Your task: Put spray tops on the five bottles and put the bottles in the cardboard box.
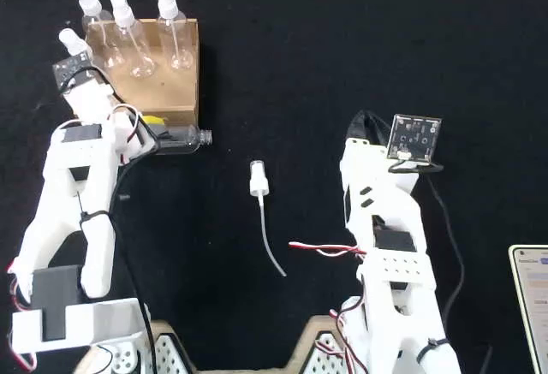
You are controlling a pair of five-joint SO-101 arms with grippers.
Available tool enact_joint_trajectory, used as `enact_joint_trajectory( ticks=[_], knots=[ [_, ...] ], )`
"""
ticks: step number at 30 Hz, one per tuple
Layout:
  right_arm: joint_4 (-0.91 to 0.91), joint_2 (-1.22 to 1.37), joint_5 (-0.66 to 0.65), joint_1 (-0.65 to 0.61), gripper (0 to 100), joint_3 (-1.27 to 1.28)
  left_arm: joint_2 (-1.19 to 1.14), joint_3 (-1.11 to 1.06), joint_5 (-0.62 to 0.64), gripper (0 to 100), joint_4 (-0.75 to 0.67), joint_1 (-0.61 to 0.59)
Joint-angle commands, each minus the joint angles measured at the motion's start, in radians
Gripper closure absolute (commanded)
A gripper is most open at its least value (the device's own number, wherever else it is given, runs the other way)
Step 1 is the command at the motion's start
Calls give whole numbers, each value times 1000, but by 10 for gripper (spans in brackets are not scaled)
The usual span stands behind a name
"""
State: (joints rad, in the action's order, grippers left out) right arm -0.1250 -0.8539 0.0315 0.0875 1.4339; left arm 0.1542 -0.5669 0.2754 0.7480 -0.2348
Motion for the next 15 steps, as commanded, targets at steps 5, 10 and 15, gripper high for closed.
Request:
enact_joint_trajectory(
  ticks=[5, 10, 15],
  knots=[
    [-26, -22, -9, -9, 983, -8, 6, 12, 8, 683, -15, 4],
    [-26, -22, -9, -9, 983, -8, 6, -48, 0, 683, -152, 13],
    [-26, -22, -9, -11, 983, -8, 6, -107, 0, 683, -213, 2]
  ],
)
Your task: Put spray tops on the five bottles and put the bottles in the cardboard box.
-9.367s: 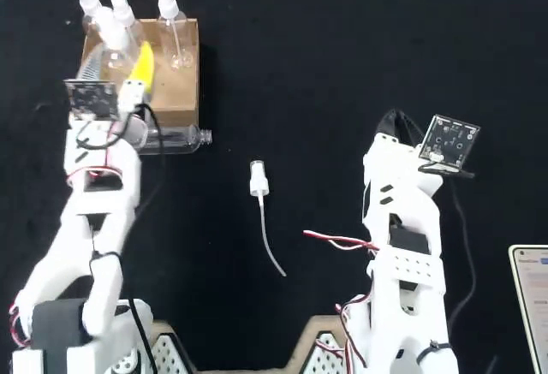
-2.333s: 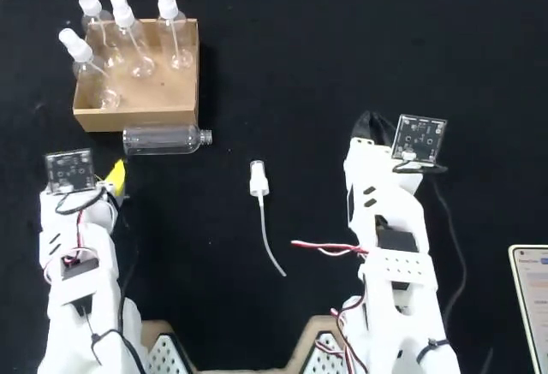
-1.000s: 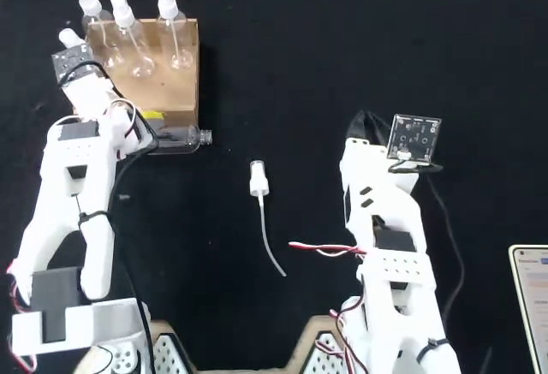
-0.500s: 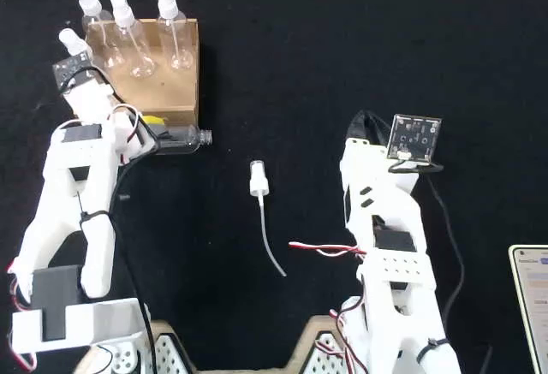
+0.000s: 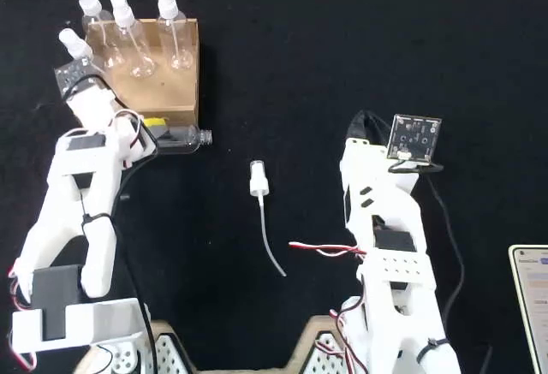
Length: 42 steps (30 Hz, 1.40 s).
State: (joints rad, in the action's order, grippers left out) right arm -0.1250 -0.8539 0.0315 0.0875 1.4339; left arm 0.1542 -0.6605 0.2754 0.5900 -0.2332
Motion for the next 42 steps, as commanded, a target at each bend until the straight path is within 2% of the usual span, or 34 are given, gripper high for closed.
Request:
enact_joint_trajectory(
  ticks=[1, 6, 9, 13, 18, 23, 27, 33, 37, 40, 42],
  knots=[
    [-26, -22, -9, -11, 983, -8, 6, -19, 0, 683, -57, 1],
    [-26, -22, -9, -9, 983, -8, 6, -27, 0, 683, -52, 1],
    [-26, -22, -9, -9, 983, -8, 17, -51, 0, 683, -2, 1],
    [-26, -22, -9, -9, 983, -8, 18, -28, -6, 683, 173, -2],
    [-26, -22, -9, -9, 983, -8, 46, 38, -75, 683, 381, -12],
    [-26, -22, -9, -9, 983, -8, 195, 127, -78, 683, 502, -53],
    [-26, -22, -9, -9, 983, -8, 298, 127, -74, 683, 442, -48],
    [-26, -22, -9, -9, 983, -8, 302, -8, -87, 683, 210, 13],
    [-26, -22, -9, -9, 983, -8, 304, -85, -258, 683, 141, 48],
    [-26, -22, -9, -9, 983, -8, 316, -96, -425, 683, 150, 41],
    [-26, -22, -9, -9, 983, -8, 325, -53, -552, 683, 209, 19]
  ],
)
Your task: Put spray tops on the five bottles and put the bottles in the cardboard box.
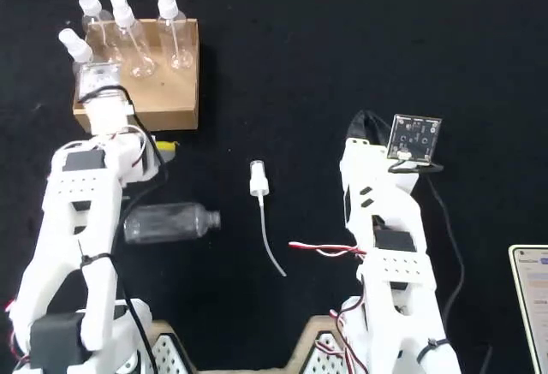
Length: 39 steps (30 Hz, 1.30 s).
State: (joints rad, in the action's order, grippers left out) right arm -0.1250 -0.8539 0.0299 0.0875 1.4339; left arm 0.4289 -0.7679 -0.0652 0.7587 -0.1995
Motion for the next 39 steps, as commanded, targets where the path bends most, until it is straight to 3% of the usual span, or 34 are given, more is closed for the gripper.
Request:
enact_joint_trajectory(
  ticks=[1, 4, 8, 12, 22, 30, 39],
  knots=[
    [-26, -22, -8, -9, 983, -8, 66, 87, -272, 683, 100, -21],
    [-28, -22, -8, -9, 983, -8, 104, 171, -453, 683, 324, -1],
    [-28, -22, -8, -11, 983, -10, 143, 242, -790, 682, 641, 71],
    [-28, -22, -8, -11, 983, -10, 147, 239, -991, 682, 787, 145],
    [-28, -22, -8, -9, 983, -8, 146, 113, -990, 679, 532, 170],
    [-28, -22, -8, -9, 983, -8, 144, 47, -990, 678, 479, 194],
    [-28, -22, -8, -8, 983, -7, 143, -65, -988, 678, 293, 228]
  ],
)
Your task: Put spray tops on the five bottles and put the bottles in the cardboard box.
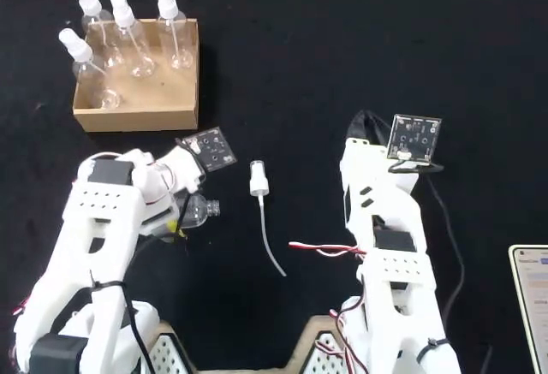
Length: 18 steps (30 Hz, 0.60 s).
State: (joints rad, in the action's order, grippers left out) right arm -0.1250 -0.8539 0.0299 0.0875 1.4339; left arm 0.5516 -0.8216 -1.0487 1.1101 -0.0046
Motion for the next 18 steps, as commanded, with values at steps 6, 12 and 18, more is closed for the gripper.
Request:
enact_joint_trajectory(
  ticks=[6, 12, 18],
  knots=[
    [-28, -22, -8, -8, 983, -7, 20, -25, 41, 678, -114, 99],
    [-28, -22, -8, -8, 983, -7, -34, -15, 44, 678, -126, 140],
    [-28, -22, -8, -8, 983, -5, -193, 54, 43, 678, -127, 114]
  ],
)
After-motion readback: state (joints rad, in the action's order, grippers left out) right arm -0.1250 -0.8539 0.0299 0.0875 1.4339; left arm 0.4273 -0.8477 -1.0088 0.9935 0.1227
